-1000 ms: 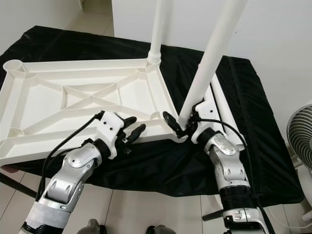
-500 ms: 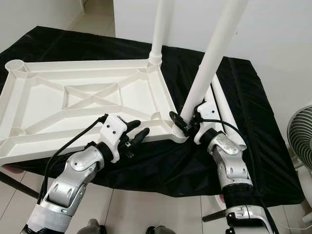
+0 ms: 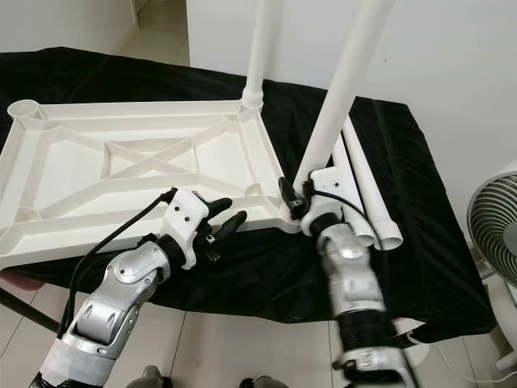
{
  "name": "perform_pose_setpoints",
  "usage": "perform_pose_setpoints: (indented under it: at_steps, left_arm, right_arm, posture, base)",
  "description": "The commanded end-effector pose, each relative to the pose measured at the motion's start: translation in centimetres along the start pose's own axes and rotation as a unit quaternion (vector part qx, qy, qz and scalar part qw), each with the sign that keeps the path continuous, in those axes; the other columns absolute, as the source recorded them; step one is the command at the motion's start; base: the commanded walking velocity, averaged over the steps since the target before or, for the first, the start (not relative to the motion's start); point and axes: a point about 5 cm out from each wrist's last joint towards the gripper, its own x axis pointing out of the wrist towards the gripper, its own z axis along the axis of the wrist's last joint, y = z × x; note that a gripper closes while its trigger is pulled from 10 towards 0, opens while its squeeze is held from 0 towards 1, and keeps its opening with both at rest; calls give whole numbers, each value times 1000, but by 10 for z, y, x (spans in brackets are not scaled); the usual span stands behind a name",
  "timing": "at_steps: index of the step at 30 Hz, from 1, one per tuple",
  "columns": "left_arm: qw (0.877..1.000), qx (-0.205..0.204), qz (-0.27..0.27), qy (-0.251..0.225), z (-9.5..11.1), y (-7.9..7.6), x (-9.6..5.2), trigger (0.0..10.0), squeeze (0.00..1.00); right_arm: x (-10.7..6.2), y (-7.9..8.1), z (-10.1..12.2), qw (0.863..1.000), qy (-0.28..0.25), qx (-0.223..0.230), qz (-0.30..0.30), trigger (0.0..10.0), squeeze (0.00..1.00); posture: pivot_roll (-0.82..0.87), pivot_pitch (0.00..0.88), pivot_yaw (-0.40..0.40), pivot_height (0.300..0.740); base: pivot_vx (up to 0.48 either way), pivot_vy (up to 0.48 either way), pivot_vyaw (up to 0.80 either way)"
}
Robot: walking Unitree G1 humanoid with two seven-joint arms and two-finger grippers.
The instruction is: Building children table
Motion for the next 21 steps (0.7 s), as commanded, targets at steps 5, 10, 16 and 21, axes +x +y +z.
perform_pose_setpoints:
  at_steps: [5, 10, 16, 21]
  left_arm:
    - [1000, -8, 1, 4, -1, -4, -2, 10000, 0]
    - [1000, -11, 3, 3, -1, -4, -2, 10000, 0]
    - [1000, -11, 5, 3, -1, -4, -2, 10000, 0]
    - [1000, -13, 9, 3, -1, -4, -2, 10000, 0]
  right_arm:
    - [-8, 5, -20, 991, 50, 15, -125, 0, 0]
    - [-8, 14, -21, 990, 52, 23, -132, 0, 0]
    - [-8, 13, -18, 991, 44, 22, -124, 0, 0]
    - [-8, 11, -10, 994, 24, 32, -106, 10000, 161]
  posture:
    - [141, 62, -92, 740]
    - [143, 60, -97, 740]
    - [144, 59, -101, 740]
    - [144, 59, -107, 740]
  base:
    - [0, 0, 0]
    - [0, 0, 0]
    - [0, 0, 0]
    - [0, 0, 0]
